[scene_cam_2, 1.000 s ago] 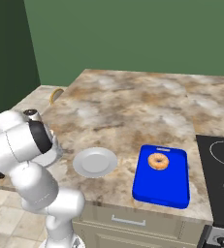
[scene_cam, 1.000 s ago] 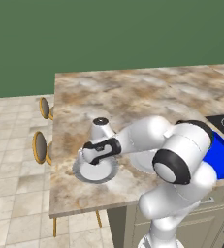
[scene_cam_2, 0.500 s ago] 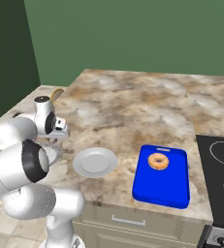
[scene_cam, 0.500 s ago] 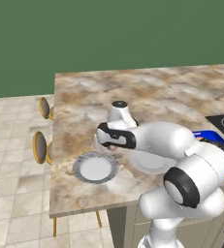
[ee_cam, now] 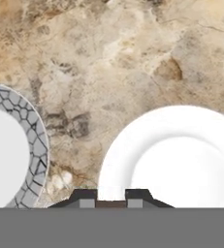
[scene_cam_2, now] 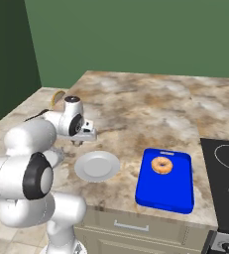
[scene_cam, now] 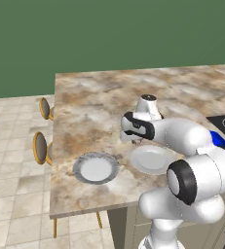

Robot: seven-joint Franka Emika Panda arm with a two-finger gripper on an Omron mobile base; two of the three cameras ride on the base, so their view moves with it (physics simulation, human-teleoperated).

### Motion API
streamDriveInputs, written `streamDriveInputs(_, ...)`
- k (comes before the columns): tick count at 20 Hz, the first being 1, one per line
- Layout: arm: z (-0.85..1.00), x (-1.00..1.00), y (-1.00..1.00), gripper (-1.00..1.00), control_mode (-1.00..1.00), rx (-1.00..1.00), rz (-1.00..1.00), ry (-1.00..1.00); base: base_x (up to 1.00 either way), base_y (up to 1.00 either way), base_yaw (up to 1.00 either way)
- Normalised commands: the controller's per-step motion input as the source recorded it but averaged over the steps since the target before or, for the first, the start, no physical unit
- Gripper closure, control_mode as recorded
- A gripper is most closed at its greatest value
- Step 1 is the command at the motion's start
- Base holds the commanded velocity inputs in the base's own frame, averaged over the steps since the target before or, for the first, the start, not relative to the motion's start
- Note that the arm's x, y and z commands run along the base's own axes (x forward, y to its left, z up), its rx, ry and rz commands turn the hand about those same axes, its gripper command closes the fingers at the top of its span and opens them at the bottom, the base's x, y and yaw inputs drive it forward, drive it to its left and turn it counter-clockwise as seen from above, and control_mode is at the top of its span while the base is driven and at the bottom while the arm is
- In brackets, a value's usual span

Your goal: Move the dessert items from the plates to the tray.

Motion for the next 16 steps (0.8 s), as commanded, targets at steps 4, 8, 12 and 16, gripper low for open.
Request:
streamDriveInputs(4,0.0,0.15,-1.0,1.0,-1.0,0.0,-0.04,0.1,0.0,0.0,0.0)
streamDriveInputs(8,0.0,0.15,-1.0,1.0,-1.0,0.0,-0.07,0.1,0.0,0.0,0.0)
streamDriveInputs(12,0.0,0.04,-1.0,1.0,-1.0,0.0,-0.11,0.06,0.0,0.0,0.0)
streamDriveInputs(16,0.0,-0.03,-0.9,1.0,-1.0,0.0,-0.17,0.01,0.0,0.0,0.0)
